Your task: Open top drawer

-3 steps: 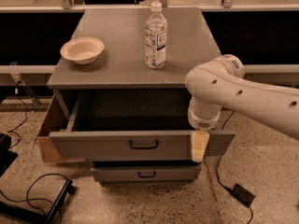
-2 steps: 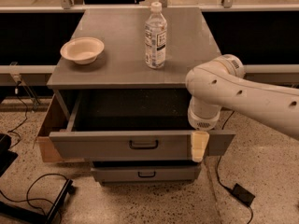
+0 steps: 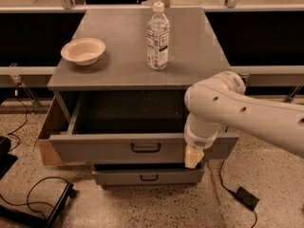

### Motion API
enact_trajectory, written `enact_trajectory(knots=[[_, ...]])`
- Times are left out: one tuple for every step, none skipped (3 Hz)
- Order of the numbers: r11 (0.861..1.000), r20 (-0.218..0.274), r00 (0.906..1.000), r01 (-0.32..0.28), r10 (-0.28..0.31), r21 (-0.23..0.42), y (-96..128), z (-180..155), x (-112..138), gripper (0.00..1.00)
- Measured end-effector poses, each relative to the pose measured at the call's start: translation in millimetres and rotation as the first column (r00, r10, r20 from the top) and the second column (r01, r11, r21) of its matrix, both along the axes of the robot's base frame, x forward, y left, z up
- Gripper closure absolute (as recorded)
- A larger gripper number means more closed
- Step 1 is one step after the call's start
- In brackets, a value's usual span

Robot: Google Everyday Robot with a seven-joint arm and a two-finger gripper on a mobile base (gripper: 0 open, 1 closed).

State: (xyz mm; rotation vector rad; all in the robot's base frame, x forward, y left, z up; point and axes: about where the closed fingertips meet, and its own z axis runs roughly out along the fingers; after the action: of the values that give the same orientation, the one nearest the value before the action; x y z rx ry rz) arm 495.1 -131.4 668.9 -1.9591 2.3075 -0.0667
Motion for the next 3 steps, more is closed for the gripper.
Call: enact_trajectory(knots=[[1.0, -0.031, 0.9994, 0.013, -0.013, 0.013, 9.7, -0.2, -31.0, 0.64], [1.0, -0.031, 0.9994, 0.013, -0.013, 0.013, 9.8, 6.5, -31.3, 0.88], [1.0, -0.031, 0.9994, 0.014, -0.013, 0.013, 9.8, 7.6, -31.4, 1.0]])
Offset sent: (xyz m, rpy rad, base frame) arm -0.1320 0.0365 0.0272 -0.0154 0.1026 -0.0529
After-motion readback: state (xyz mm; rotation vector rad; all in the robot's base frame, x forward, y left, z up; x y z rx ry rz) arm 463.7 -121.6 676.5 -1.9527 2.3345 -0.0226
